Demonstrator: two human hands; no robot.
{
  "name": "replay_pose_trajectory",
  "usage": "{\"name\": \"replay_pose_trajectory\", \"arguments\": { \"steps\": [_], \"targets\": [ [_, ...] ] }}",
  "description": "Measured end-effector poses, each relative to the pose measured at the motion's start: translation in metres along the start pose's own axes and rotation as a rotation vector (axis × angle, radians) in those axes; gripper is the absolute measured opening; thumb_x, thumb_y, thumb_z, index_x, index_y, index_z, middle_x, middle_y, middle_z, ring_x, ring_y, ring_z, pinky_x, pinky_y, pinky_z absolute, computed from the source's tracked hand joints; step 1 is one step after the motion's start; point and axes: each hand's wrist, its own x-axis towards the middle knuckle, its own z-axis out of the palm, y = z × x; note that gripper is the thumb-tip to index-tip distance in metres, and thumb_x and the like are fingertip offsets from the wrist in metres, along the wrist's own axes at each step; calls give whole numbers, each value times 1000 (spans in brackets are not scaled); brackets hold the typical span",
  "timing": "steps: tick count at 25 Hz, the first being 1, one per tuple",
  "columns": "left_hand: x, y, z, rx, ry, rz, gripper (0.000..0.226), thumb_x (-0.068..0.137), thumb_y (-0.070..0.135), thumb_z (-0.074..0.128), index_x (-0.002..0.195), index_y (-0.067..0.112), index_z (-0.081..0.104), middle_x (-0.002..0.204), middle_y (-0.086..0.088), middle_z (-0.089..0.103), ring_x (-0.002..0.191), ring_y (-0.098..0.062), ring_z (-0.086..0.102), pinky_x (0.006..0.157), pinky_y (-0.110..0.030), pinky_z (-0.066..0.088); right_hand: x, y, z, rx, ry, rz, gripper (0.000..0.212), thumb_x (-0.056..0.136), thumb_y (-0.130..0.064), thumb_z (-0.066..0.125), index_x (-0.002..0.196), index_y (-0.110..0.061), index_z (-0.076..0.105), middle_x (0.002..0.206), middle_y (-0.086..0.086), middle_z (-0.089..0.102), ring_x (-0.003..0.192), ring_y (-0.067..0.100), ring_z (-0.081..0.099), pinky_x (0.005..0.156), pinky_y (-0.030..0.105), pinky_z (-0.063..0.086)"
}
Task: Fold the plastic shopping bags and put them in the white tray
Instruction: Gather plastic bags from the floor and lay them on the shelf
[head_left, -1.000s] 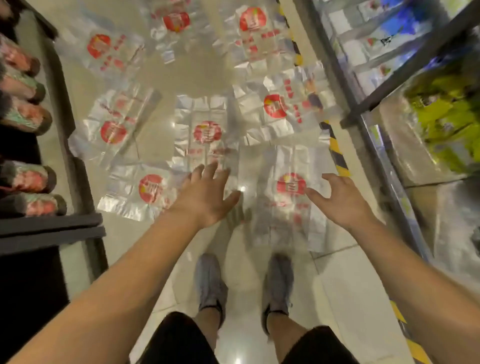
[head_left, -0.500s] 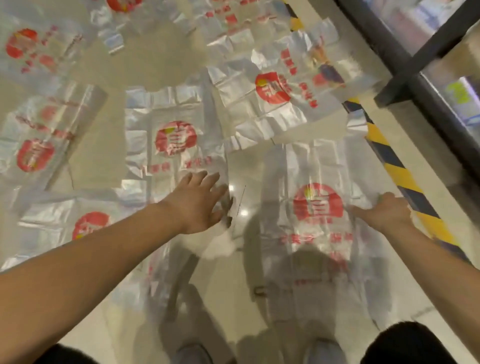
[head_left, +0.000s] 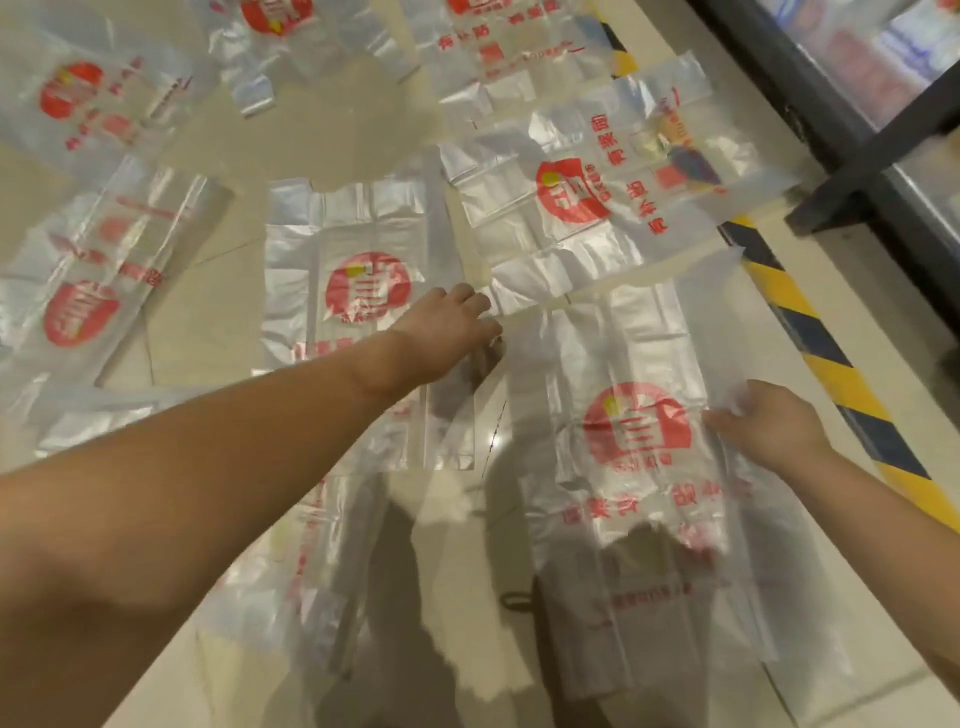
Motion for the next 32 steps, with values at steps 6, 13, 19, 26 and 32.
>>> {"name": "replay_pose_trajectory", "arguments": {
  "steps": [6,13,19,26,32],
  "targets": [
    [18,-1,6,222,-106,101,39,95,20,60,133,29,54,135,5,54,123,-22,44,99,-33,37,-13,-18,-13,32,40,-161,12,91,-26,62,89,-16,57,94,7,64,89,31,56,73,31,34],
    [12,-20,-10,291,-50,95,22,95,14,58,112,24,67,114,1,63,119,-24,52,122,-44,15,-36,-40,-47,114,102,-283,8,90,-26,64,82,-24,62,85,-1,69,73,28,65,56,33,48],
    [-70,-70,-108,-48,92,-61,10,98,19,56,104,19,65,104,-4,62,96,-29,62,111,-40,22,-106,-99,-145,107,132,-439,7,92,-29,63,96,-26,68,87,-7,72,81,15,64,64,28,47],
    [-244,-90,-308,-504,303,-276,7,95,19,61,100,18,66,83,-6,68,80,-34,62,70,-28,31,-259,-180,-344,-71,275,-639,8,93,-22,65,100,-20,66,87,10,71,89,37,63,66,36,45],
    [-404,-95,-521,-537,498,-226,35,87,-2,60,107,26,65,104,3,66,94,-26,62,96,-34,40,-429,-263,-557,-270,224,-700,11,91,-12,54,97,-21,58,88,8,65,89,35,61,68,43,52]
  ]
}}
